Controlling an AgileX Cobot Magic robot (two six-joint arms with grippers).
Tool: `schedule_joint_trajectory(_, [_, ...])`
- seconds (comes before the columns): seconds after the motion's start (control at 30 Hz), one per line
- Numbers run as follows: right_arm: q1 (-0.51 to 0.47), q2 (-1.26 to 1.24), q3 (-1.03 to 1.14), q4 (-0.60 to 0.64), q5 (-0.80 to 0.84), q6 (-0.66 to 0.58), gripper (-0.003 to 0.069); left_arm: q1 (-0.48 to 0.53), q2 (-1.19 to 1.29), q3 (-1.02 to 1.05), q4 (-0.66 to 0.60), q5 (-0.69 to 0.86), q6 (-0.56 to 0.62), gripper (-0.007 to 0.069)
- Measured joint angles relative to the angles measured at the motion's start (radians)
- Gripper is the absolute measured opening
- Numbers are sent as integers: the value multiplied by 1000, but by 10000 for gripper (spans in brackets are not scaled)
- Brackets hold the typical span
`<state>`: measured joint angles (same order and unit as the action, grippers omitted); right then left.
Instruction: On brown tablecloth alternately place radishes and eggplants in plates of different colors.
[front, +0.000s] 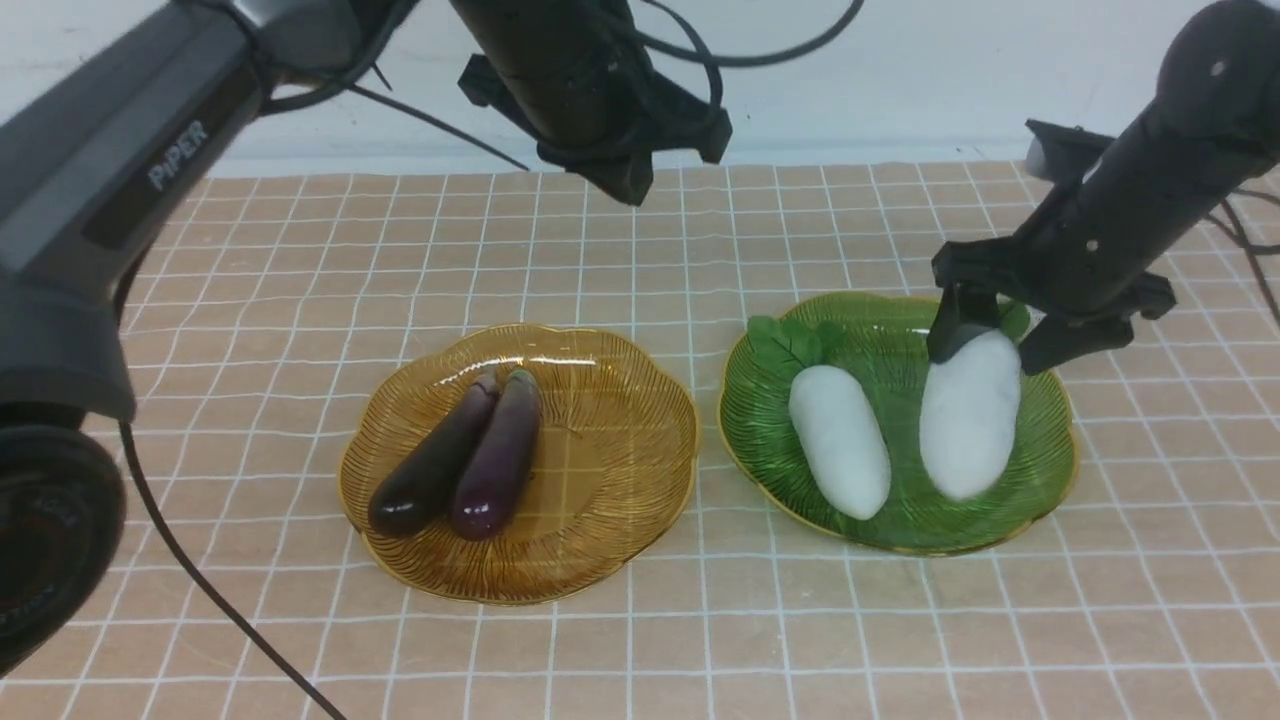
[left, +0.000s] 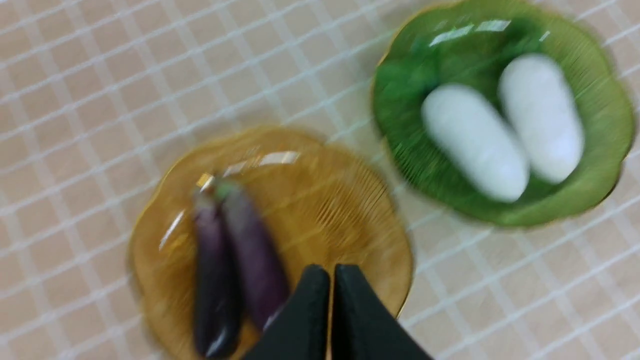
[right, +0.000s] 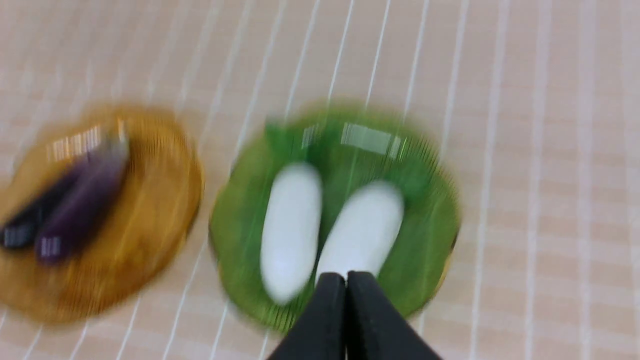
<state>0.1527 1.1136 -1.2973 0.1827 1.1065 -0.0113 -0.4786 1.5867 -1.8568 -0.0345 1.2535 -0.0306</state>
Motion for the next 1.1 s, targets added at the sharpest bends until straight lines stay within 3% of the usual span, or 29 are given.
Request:
schedule_joint_trajectory(0.13, [0,-269,188,-37,-225,-2,-14,0,-124,164,48,0,-28,-3])
schedule_joint_trajectory(0.23, [0,-505,430,-57,-485,-2,-15,0,-208,281,63,-16,-49,-3])
schedule_joint_trajectory(0.43, [0,-883,784,-59,-846,1,-15,0,-342,469,67,-128,-64,-3])
schedule_joint_trajectory(0.77, [0,-1124,1034,-59,-1037,1,-15,0,-499,736,64,-335,-84,-3])
schedule_joint_trajectory(1.1, [0,-1124,1053,-59,-1034,0,-15,0,-777,997,137,-512,-91,-3])
